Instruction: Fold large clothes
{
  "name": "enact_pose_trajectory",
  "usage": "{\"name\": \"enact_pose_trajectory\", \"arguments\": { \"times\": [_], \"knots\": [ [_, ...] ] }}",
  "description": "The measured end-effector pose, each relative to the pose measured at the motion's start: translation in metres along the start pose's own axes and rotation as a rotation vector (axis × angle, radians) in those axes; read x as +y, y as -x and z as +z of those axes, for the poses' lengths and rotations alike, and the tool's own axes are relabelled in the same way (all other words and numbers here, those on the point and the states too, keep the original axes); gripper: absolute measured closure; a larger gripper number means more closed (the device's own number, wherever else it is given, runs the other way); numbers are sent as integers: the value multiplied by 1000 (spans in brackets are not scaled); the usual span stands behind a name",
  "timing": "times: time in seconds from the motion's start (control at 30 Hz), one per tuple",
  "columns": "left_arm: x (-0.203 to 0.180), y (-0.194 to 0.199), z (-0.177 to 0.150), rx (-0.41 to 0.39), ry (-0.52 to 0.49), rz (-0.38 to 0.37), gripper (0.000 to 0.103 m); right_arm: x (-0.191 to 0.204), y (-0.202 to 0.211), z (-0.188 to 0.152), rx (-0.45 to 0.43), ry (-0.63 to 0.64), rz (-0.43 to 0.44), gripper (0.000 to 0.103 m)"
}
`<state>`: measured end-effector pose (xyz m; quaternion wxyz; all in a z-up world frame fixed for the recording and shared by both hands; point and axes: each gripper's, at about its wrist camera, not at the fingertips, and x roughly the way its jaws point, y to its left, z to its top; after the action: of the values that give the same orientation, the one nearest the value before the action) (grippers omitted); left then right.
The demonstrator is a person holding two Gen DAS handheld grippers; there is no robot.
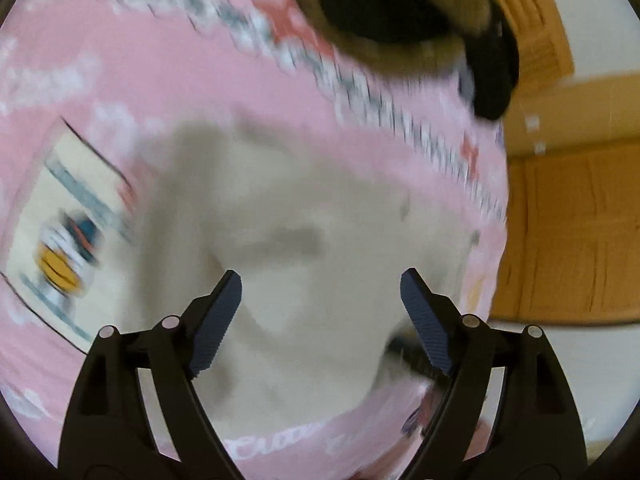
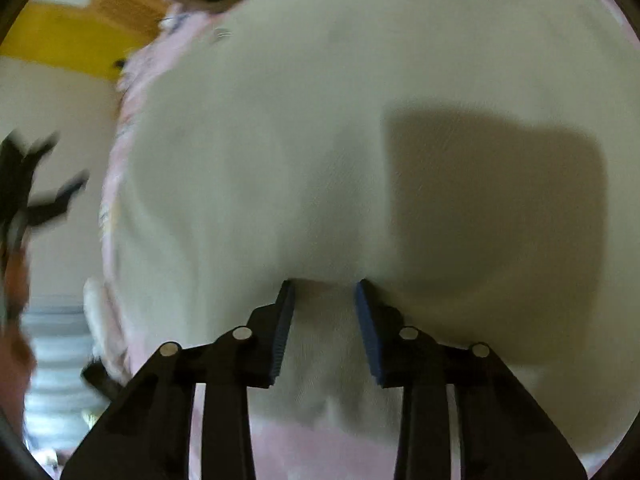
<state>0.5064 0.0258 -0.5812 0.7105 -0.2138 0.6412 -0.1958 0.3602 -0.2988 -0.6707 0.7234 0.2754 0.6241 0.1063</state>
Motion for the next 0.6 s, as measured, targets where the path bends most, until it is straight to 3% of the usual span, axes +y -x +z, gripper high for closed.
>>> {"name": "enact_pose_trajectory", "arguments": {
  "times": [0.1, 0.2, 0.27, 0.3, 0.33, 0.4, 0.47, 0.6],
  "knots": [
    [-11, -51, -24, 2, -63, 82, 23, -13, -4, 19, -22, -116, 36, 77],
    [-18, -80, -30, -73, -134, 214, 23, -15, 2, 18, -41, -109, 45, 79],
    [-12, -99, -33, -100, -126, 301, 23, -15, 19, 4, -91, -87, 53, 76],
    [-14, -103, -36, -109, -144, 336, 23, -17, 35, -6, -137, -79, 53, 65],
    [-20, -104, -39, -121, -182, 372, 23, -19, 48, -17, -178, -86, 58, 45],
    [-34, -105, -52, -133, -262, 437, 23, -27, 91, -55, -325, -121, 79, 19],
    [-47, -98, -63, -141, -315, 429, 23, -36, 120, -90, -420, -167, 108, 12],
    [-79, -72, -90, -179, -384, 449, 23, -59, 140, -143, -465, -265, 146, 7]
  ]
}}
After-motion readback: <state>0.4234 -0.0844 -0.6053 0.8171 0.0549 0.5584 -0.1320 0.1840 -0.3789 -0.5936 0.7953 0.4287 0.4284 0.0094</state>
